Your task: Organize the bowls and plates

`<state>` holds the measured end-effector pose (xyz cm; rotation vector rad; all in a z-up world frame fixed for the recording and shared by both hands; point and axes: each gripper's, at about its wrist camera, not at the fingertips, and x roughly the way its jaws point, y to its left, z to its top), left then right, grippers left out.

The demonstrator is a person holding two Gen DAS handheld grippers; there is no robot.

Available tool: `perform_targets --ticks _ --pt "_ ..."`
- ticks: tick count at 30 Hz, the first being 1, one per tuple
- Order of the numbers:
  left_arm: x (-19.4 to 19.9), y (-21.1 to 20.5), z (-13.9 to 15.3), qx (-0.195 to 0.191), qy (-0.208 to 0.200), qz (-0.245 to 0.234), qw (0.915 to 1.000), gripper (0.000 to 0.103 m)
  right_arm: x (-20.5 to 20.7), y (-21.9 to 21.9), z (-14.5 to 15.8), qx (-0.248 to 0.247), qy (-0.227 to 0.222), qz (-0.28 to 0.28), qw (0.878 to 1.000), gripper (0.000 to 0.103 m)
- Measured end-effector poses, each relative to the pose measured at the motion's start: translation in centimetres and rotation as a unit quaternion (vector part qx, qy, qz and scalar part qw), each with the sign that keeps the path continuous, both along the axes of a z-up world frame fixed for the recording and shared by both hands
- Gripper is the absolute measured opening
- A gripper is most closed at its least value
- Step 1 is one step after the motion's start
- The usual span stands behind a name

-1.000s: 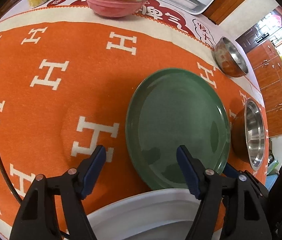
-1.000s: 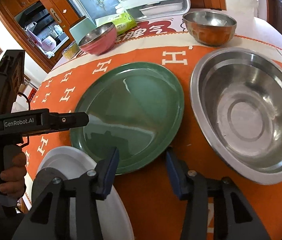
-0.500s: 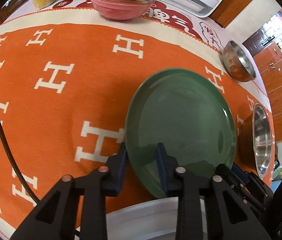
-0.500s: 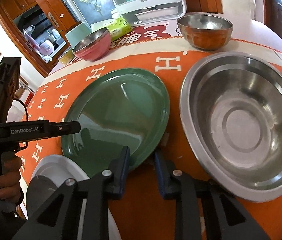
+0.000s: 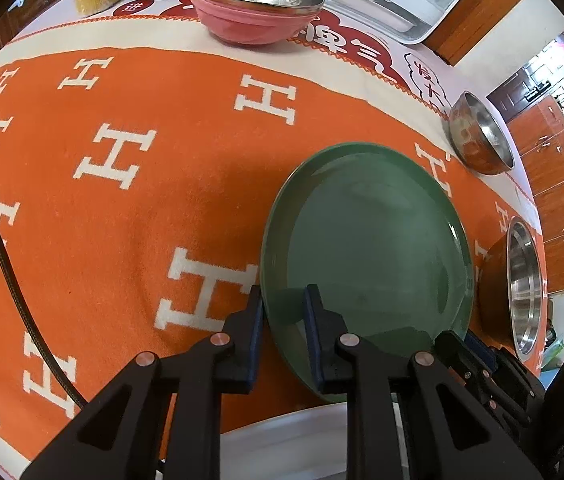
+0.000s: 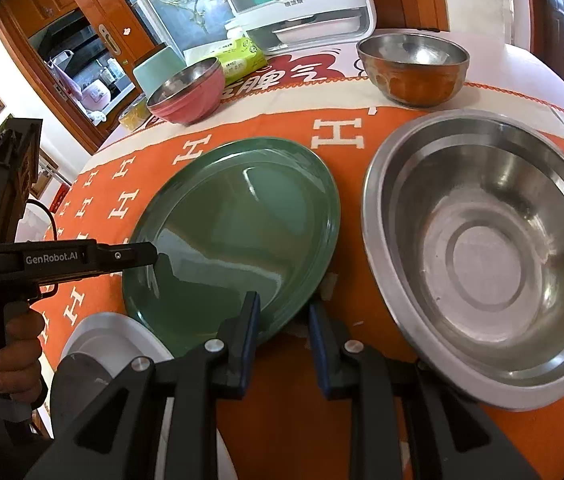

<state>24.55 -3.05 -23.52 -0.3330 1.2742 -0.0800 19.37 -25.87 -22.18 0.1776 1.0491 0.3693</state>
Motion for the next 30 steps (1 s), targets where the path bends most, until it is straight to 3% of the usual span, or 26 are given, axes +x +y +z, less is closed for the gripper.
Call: perform_targets --ticks 18,30 --pt "0.0 -0.6 0.5 -0.004 -0.037 -0.029 0.9989 0.017 0.1 -0.6 0.7 -0.020 -0.041 -0.032 0.998 0.019" --pt "-1.1 -0.7 2.6 -0.006 -0.069 -0.036 0.9969 0.017 -0.7 -0.9 2.1 -0.013 -0.060 -0.042 0.997 0.019"
